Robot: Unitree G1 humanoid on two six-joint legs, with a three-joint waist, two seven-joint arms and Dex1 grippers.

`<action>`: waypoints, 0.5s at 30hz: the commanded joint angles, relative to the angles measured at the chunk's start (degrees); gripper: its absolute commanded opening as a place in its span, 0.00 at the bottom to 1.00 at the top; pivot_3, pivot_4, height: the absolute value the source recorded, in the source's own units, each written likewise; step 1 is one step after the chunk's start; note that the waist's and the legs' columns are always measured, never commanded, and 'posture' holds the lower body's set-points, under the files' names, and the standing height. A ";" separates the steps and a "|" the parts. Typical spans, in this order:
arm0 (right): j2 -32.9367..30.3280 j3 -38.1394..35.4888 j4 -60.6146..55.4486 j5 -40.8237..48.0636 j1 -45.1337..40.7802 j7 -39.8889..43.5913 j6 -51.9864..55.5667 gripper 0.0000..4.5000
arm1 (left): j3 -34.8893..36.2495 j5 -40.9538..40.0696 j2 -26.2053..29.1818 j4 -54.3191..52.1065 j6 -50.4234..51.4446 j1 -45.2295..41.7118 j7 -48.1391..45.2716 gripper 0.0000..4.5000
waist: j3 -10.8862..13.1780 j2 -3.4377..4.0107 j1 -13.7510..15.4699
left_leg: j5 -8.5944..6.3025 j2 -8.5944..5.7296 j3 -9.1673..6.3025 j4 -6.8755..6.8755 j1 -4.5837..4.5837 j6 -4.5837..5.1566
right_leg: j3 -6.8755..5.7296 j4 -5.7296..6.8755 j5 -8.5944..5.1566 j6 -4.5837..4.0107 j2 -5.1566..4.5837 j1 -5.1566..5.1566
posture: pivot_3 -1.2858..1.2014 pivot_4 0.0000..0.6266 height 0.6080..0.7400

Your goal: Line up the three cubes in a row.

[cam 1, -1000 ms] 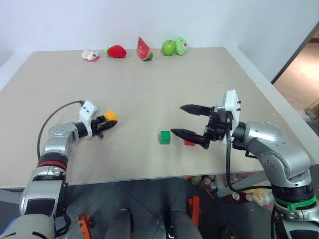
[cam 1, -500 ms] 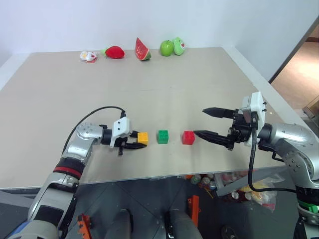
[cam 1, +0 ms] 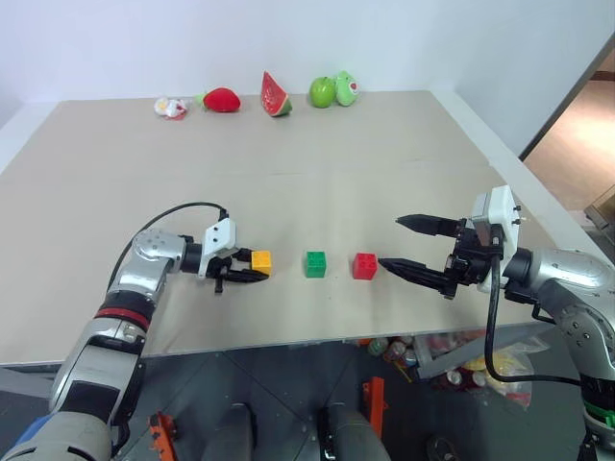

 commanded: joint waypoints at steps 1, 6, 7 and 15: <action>-0.52 -0.35 -0.23 0.23 -2.30 -0.01 -0.53 1.00 | 0.61 -0.96 -0.35 -2.89 1.34 0.53 -0.25 0.30 | 0.00 0.00 0.00 | 0.00 0.00 0.00 0.00 -0.01 0.00 | 0.00 0.00 0.00 0.00 0.00 0.00 | 0.52 0.24 1.00; -0.55 0.24 0.72 -0.15 -3.50 0.46 -0.60 1.00 | 0.33 -1.20 -1.08 -5.13 2.98 1.92 0.04 0.30 | 0.00 0.00 0.00 | 0.00 0.01 -0.01 0.00 0.00 0.00 | -0.01 0.00 -0.01 -0.02 0.01 0.00 | 0.52 0.24 1.00; -0.54 0.34 0.77 -0.22 -3.62 0.51 -0.60 1.00 | 0.26 -1.22 -1.19 -5.41 3.16 2.09 0.14 0.30 | 0.00 0.00 0.00 | 0.00 0.01 -0.01 0.00 0.00 0.00 | -0.01 0.00 -0.01 -0.01 0.01 0.00 | 0.52 0.24 1.00; -0.54 0.50 1.04 -0.50 -3.89 0.79 -0.55 1.00 | 0.68 -0.51 -1.42 -3.16 2.35 2.24 1.45 0.69 | 0.00 0.00 0.02 | 0.00 0.00 -0.01 0.00 0.00 0.00 | -0.01 0.00 0.00 0.00 0.01 0.00 | 0.52 0.24 1.00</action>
